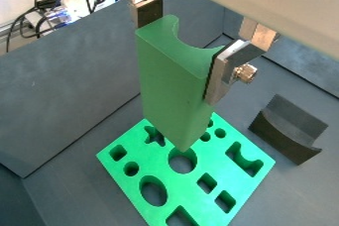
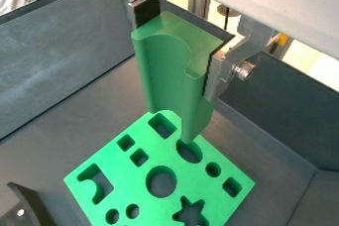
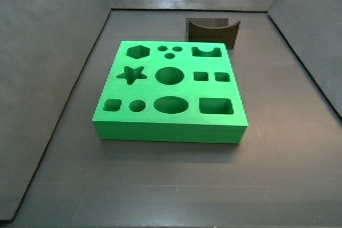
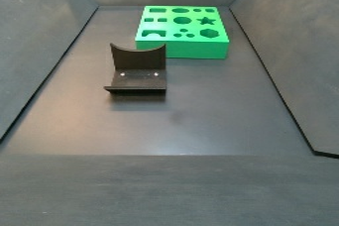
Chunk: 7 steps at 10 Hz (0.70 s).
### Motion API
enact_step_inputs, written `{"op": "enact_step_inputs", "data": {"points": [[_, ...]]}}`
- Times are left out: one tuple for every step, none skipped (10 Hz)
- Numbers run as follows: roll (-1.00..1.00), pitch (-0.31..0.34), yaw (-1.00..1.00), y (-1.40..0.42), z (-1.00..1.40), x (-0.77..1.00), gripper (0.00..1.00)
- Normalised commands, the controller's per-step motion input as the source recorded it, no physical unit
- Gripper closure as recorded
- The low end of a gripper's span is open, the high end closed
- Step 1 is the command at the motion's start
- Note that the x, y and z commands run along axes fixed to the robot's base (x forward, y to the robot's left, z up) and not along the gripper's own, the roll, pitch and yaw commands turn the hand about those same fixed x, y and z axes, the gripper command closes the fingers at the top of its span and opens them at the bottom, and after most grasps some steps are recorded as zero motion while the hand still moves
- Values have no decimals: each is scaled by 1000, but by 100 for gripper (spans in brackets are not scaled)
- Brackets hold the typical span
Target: Insert the arch object.
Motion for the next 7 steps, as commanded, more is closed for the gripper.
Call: {"op": "enact_step_inputs", "data": {"points": [[239, 0, 0, 463, -743, 717, 100], [279, 0, 40, 540, -654, 654, 100], [180, 36, 0, 577, -789, 934, 100], [119, 124, -6, 511, -809, 1000, 100], [133, 137, 0, 520, -766, 1000, 100], [153, 126, 0, 511, -746, 1000, 100], [174, 47, 57, 571, -686, 917, 100]]}}
